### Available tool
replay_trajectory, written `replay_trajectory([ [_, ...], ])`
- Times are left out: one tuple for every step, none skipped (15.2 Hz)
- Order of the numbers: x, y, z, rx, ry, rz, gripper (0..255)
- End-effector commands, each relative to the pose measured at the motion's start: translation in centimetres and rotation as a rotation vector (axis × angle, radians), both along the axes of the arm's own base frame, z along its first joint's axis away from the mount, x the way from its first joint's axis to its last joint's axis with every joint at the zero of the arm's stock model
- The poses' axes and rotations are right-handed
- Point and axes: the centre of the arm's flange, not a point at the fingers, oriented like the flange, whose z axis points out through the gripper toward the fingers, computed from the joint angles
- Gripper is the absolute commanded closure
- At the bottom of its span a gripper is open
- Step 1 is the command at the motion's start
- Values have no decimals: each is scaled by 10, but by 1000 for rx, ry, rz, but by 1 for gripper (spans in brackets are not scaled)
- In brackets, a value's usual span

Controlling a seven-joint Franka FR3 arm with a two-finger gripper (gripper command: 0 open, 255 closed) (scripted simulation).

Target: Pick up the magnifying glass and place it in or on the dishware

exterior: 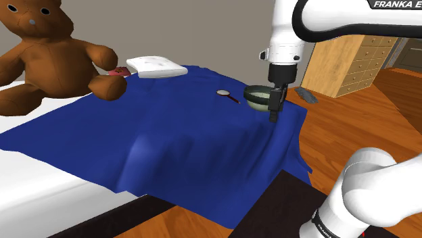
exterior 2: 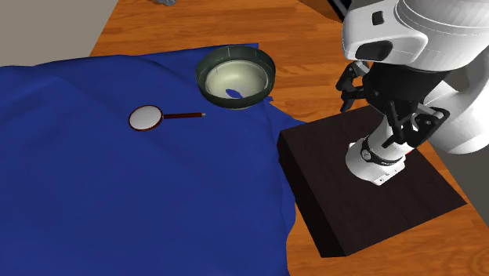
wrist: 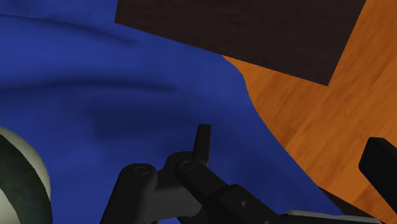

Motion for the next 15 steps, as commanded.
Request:
replay_trajectory([
  [0,0,0,0,0,0,0],
  [12,-1,-4,-2,-7,-26,0],
  [23,-3,-7,-5,-14,-51,0],
  [35,-4,-10,-7,-22,-77,0],
  [46,-7,-14,-9,-29,-103,0],
  [58,-9,-17,-12,-36,-129,0],
  [69,-12,-20,-14,-43,-154,0],
  [80,-15,-23,-17,-50,-180,0],
  [92,-18,-26,-19,-57,-206,0],
  [103,-22,-29,-21,-65,-232,0],
  [114,-25,-32,-24,-72,-257,0],
  [125,-30,-34,-26,-79,-283,0],
  [136,-34,-37,-28,-86,-309,0],
  [147,-39,-39,-31,-93,-335,0],
  [158,-44,-42,-33,-101,-360,0],
])
